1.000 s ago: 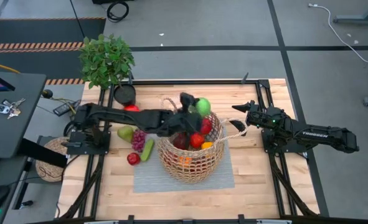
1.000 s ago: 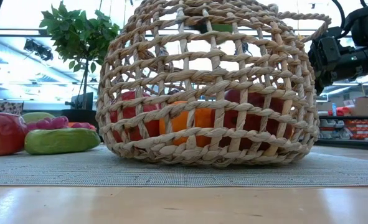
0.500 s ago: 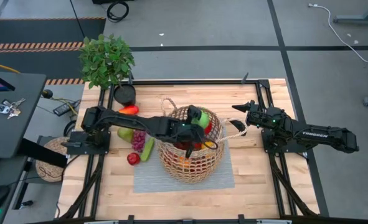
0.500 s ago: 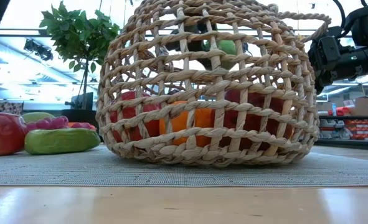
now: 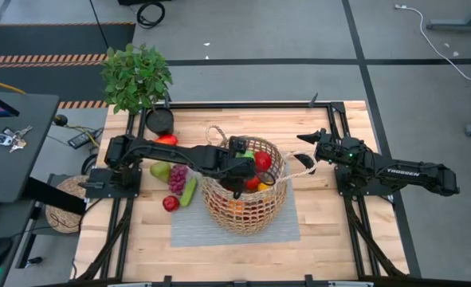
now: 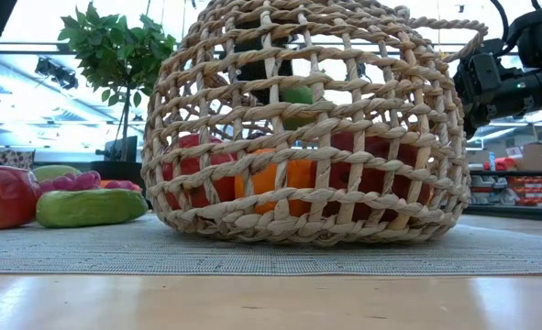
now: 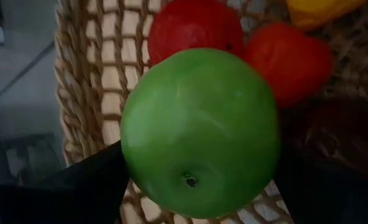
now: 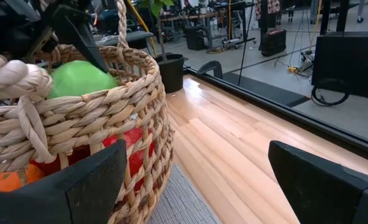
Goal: Build produce basket
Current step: Put the green apple into the brown basket
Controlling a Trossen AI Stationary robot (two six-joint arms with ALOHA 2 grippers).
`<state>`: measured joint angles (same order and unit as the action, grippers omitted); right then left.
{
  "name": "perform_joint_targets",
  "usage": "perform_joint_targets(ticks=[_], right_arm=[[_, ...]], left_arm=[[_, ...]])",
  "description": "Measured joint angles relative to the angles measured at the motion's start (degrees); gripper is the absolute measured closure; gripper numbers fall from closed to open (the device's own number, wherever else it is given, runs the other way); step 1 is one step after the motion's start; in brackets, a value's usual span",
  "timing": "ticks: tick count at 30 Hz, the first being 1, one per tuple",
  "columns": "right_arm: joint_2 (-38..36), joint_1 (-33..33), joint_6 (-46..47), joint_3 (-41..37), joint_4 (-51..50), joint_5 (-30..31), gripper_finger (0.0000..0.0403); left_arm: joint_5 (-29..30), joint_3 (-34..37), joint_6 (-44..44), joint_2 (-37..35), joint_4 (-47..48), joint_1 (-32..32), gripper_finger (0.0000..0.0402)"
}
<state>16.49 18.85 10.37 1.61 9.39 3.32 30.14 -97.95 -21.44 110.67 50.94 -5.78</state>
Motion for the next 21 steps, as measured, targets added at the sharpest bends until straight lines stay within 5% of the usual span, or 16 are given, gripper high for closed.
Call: perform_joint_targets(ticks=[13, 21], right_arm=[[0.00, 0.00, 0.00, 0.00, 0.00, 0.02, 0.0009], [0.00, 0.00, 0.00, 0.00, 0.00, 0.02, 0.0009]], left_arm=[[1.31, -0.02, 6.95, 0.55, 2.67, -0.23, 0.0045], [1.95, -0.02, 14.86, 0.55, 3.35, -0.22, 0.0012]])
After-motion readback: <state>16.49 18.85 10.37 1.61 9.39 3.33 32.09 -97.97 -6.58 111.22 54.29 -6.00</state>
